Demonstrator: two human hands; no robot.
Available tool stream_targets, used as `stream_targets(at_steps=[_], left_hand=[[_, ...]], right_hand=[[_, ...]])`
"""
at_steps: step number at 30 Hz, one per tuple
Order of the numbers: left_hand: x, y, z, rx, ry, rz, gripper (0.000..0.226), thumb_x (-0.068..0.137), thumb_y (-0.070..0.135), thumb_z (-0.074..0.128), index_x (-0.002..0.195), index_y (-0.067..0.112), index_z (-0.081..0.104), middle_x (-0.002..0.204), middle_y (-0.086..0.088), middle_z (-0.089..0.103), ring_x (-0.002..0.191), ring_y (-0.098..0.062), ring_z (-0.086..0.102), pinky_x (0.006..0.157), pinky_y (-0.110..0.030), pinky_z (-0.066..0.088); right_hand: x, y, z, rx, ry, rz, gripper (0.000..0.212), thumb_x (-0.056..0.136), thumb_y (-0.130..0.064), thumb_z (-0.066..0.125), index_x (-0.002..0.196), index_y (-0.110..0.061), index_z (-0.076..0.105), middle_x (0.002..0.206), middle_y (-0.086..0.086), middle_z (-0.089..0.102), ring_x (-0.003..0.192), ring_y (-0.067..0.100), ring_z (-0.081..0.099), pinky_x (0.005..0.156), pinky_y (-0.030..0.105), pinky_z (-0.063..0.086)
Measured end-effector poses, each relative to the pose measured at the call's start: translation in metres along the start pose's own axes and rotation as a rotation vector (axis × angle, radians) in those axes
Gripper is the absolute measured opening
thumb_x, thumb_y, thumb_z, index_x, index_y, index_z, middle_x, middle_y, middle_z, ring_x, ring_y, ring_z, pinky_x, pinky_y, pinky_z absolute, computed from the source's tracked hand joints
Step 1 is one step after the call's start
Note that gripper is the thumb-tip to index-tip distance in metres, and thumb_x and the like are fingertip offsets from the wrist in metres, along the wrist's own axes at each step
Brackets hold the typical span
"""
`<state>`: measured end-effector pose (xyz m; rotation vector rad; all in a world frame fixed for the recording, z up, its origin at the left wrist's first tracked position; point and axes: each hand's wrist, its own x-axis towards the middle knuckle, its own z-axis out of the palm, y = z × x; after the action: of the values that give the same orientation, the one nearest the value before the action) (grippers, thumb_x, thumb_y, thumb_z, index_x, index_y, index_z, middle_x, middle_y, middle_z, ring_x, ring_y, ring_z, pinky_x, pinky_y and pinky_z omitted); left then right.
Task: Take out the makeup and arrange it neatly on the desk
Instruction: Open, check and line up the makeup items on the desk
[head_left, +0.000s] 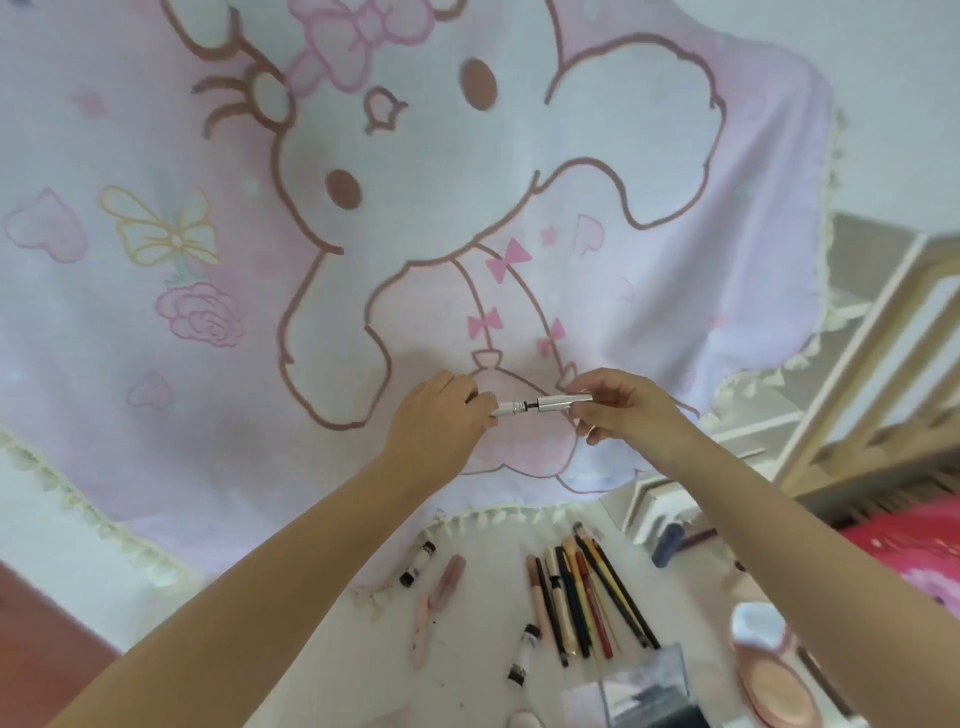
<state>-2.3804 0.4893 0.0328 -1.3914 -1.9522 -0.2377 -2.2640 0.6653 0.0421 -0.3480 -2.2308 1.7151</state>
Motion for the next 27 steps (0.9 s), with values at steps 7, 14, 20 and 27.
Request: stream_targets(at_steps=[7,14,20,27], left_hand=[[0.005,0.081,0.071,-0.292,-0.152,0.082,0.026,0.048,0.016,0.089,0.059,0.009,0.067,0.053,-0.006,0.059,0.047,-0.023,0.057,0.036,-0.018,0.043],[-0.019,0.165,0.145,-0.543,-0.773,-0.149,0.031,0.097,0.032,0.036,0.108,0.011,0.057,0.107,-0.004,0.054,0.100,-0.019,0.048,0.074,-0.030,0.041],[-0.056,0.181,0.162,-0.825,-0.893,-0.392,0.023,0.093,0.026,0.047,0.073,0.015,0.049,0.064,0.011,0.038,0.067,-0.010,0.042,0.059,-0.020,0.028],[-0.090,0.180,0.165,-0.759,-0.954,-0.789,0.025,0.092,0.028,0.048,0.086,0.010,0.063,0.061,0.012,0.042,0.068,-0.011,0.048,0.056,-0.017,0.033]], right_hand=[[-0.033,0.068,-0.061,-0.118,0.089,0.291,0.016,0.085,0.001,0.055,0.093,-0.012,0.058,0.067,0.004,0.058,0.046,0.005,0.058,0.047,0.014,0.047],[-0.048,0.136,-0.099,-0.373,-0.007,0.530,0.021,0.086,0.004,0.050,0.106,0.006,0.057,0.072,0.012,0.060,0.053,0.011,0.055,0.041,0.006,0.042],[-0.031,0.171,-0.093,-0.526,-0.183,0.501,0.023,0.083,0.006,0.046,0.098,-0.001,0.061,0.094,0.021,0.067,0.061,0.013,0.059,0.055,0.008,0.048],[0.005,0.200,-0.038,-0.493,-0.351,0.458,0.034,0.085,-0.002,0.052,0.118,-0.006,0.056,0.114,0.014,0.061,0.105,0.025,0.058,0.092,0.024,0.047]])
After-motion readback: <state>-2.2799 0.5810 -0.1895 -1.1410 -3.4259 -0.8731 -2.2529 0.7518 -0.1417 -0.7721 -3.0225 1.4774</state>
